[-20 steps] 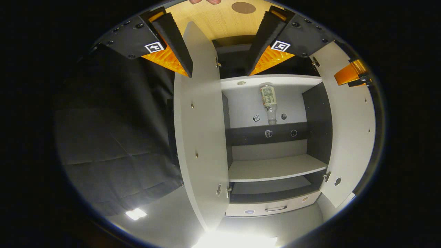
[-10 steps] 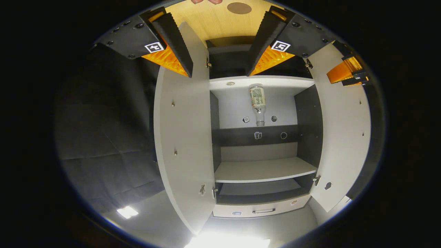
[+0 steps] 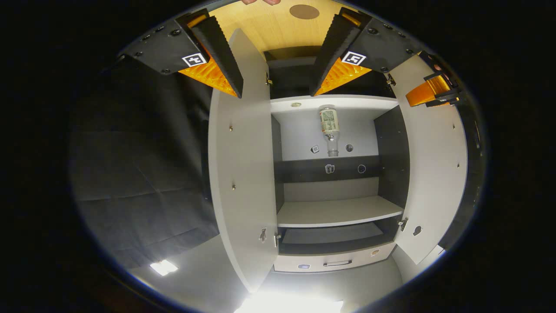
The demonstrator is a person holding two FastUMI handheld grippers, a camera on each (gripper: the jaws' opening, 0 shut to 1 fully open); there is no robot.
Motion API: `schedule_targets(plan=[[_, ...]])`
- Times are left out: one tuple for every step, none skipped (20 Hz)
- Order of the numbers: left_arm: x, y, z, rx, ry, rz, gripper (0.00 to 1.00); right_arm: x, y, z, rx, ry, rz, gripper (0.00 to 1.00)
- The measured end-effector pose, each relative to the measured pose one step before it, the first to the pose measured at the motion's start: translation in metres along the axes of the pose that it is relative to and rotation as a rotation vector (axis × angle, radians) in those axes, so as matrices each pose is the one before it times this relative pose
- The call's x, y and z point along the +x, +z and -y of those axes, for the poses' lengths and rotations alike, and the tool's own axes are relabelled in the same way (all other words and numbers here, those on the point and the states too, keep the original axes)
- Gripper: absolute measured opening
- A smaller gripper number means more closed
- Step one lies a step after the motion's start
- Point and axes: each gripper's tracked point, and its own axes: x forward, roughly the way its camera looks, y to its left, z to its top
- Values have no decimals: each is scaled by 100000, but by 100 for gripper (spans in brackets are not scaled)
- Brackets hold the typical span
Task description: Grasp the bottle in the cabinet with the left hand and place it on the coaster, then close the right door with the right hand and the left door with the left hand.
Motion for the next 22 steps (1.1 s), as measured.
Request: schedule_targets(plan=[[717,536,249,419,-531,621,99,-434,377,969,-903,-2433,669,97],[811,451,317,-64,-830,727,99,-403,302,1124,-814,-2528,652,97],[936,576,428,-321,-1282,1077,92,-316,372,1088,-613,-2685,665,96],[1031,658,295,-238,-1077,1051,92,-198,212,1196,-106,-2797,464,97],[1140,528,92,-91,-442,641,92,-211,293,1098,504,-2485,369,97],[1163,410,158,-67,-384,539,92,-173,226,1175,754,-2510,273,97],[1219,692,224,77,-642,871,92,-95,232,1200,663,-2731,360,97],[1105,577,182,486,-561,821,92,44,140,1284,328,-2688,510,97],[1099,674,155,1005,-266,1052,92,82,164,1263,-101,-2719,709,97],[1268,508,128,1174,-91,865,92,203,257,1247,-62,-2645,756,97],[1194,559,98,1035,-29,348,92,304,307,1160,229,-2580,624,96],[1186,261,320,850,-626,-261,92,591,212,1139,555,-2174,372,97],[1051,362,391,814,-689,-60,92,369,104,1019,595,-1844,434,97],[1035,447,258,1076,-398,544,92,685,159,859,489,-1526,560,97],[1062,388,209,1061,-75,481,92,910,25,881,421,-1400,526,97],[1098,150,473,864,-780,34,92,758,148,773,582,-1213,577,97],[1131,132,500,564,-771,-244,92,680,122,679,768,-944,560,97],[1049,3,370,345,-256,-117,92,793,182,510,876,-484,761,97],[950,109,463,-264,-221,-46,92,856,200,334,688,-246,726,97],[984,-1,261,-729,-292,-575,92,786,230,292,355,-123,589,97],[940,36,238,-930,-529,-255,92,580,-142,454,-75,-48,713,97],[1019,-166,99,-929,323,-496,92,627,52,400,-443,-191,802,97]])
